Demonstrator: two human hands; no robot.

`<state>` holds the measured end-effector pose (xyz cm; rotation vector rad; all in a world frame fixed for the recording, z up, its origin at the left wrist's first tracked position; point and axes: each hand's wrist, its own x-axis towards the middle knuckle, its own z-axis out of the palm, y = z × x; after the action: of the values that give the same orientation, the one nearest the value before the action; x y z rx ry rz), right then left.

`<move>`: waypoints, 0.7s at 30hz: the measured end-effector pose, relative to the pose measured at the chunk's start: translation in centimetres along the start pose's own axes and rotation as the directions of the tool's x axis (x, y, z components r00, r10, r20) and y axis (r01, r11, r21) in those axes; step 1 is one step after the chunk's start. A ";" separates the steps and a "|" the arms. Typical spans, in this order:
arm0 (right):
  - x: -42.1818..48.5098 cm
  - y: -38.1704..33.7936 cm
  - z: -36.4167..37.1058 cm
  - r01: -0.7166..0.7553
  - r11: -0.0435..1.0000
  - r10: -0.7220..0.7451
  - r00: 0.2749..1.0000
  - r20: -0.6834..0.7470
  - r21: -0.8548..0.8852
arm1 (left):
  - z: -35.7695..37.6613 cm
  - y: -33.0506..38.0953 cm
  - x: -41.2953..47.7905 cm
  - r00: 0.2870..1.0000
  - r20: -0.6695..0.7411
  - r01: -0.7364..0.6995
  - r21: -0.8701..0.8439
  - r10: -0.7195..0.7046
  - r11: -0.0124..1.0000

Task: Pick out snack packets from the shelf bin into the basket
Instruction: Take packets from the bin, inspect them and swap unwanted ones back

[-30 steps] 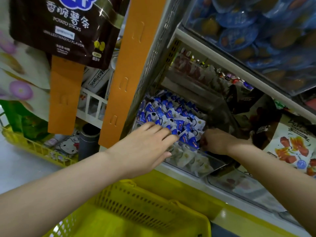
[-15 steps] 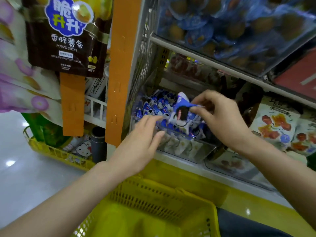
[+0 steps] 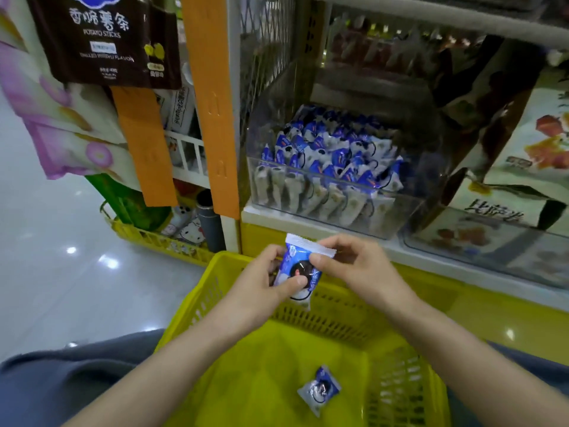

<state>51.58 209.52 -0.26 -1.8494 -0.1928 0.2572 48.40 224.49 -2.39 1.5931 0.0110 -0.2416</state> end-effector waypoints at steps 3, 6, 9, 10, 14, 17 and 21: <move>-0.6 1.8 0.4 -0.118 0.987 0.124 0.991 -0.047 0.112 | 0.5 -1.3 -0.2 0.991 -0.007 0.134 0.027 -0.134 0.991; -0.7 2.9 1.0 -0.216 0.925 0.255 0.963 -0.090 0.311 | 0.6 -2.2 -0.1 0.974 -0.054 0.218 -0.058 -0.221 0.974; -0.7 3.5 1.4 -0.259 0.828 0.357 0.928 -0.111 0.497 | 0.3 -2.7 0.3 0.954 -0.136 0.234 -0.221 -0.268 0.947; -0.8 3.7 1.5 -0.273 0.803 0.380 0.920 -0.101 0.530 | 0.2 -2.8 0.5 0.946 -0.162 0.236 -0.248 -0.280 0.940; -1.7 4.5 1.6 -0.340 0.852 0.370 0.929 0.001 0.398 | -0.1 -3.1 0.9 0.936 -0.256 0.196 -0.190 -0.241 0.962; -2.1 5.0 1.4 -0.356 0.906 0.339 0.934 0.114 0.230 | -0.4 -3.0 0.9 0.948 -0.252 0.172 -0.107 -0.194 0.979; -2.4 5.6 1.1 -0.367 0.894 0.351 0.930 0.107 0.255 | -0.4 -2.9 0.6 0.959 -0.203 0.175 -0.132 -0.200 0.976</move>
<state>48.97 208.27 -5.78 -1.5938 0.1449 0.5685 48.58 224.87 -5.35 1.4999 0.3399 -0.2110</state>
